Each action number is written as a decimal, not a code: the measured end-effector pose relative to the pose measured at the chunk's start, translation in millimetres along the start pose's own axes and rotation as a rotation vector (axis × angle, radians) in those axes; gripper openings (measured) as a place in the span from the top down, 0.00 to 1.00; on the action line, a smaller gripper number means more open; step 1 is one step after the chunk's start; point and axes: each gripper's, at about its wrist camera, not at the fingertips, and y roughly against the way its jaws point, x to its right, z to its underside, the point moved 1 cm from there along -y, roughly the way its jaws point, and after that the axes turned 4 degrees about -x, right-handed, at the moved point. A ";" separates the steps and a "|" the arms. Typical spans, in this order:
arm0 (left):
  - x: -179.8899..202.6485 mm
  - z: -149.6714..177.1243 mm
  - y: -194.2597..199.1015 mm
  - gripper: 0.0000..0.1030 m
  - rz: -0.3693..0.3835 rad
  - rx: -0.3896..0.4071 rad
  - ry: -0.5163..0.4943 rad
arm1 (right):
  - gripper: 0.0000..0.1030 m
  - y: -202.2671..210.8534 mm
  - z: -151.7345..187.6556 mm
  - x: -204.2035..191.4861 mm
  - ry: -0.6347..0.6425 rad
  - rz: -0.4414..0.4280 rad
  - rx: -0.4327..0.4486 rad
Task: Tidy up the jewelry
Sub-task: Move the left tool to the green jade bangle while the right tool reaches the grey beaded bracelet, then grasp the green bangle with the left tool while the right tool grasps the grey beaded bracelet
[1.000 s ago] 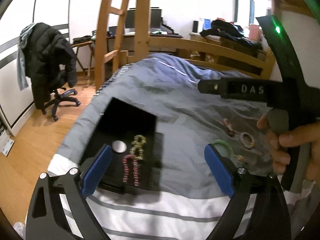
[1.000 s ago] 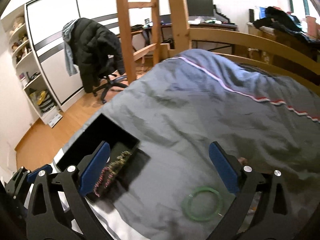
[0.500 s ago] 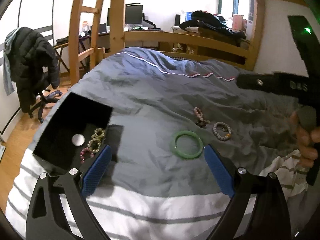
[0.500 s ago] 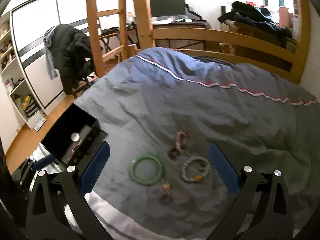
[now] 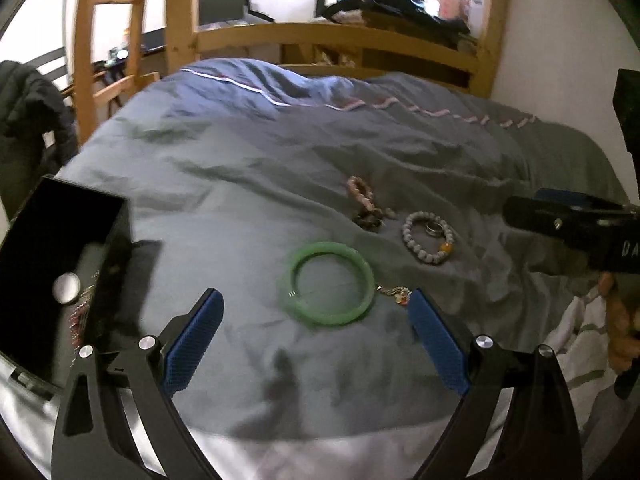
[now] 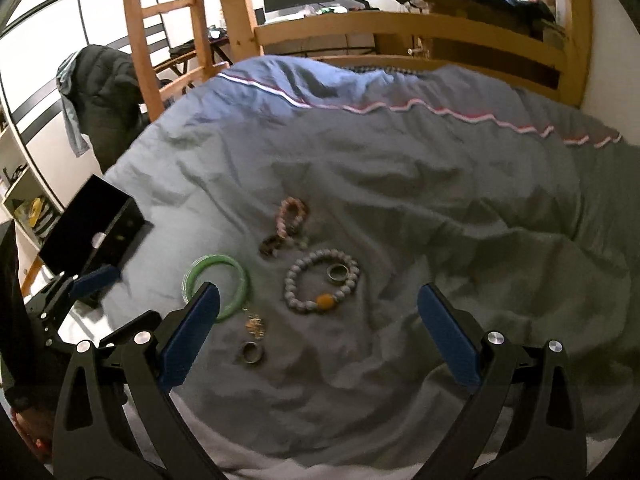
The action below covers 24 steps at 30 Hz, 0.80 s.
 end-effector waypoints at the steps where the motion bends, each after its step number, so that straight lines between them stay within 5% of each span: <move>1: 3.1 -2.5 -7.9 0.10 0.006 -0.006 -0.009 | 0.05 -3.9 0.1 1.1 0.001 -0.001 -0.003; 16: 20.2 -6.2 -82.7 0.10 -0.007 -0.107 -0.119 | 0.07 -74.8 0.0 12.5 -0.038 -0.099 -0.033; 20: 17.4 -6.5 -82.1 0.11 0.009 -0.110 -0.106 | 0.30 -90.4 1.9 8.2 -0.031 -0.072 -0.073; 24: 11.5 -6.6 -80.4 0.24 -0.007 -0.117 -0.079 | 0.58 -91.6 4.8 8.4 -0.030 -0.067 -0.072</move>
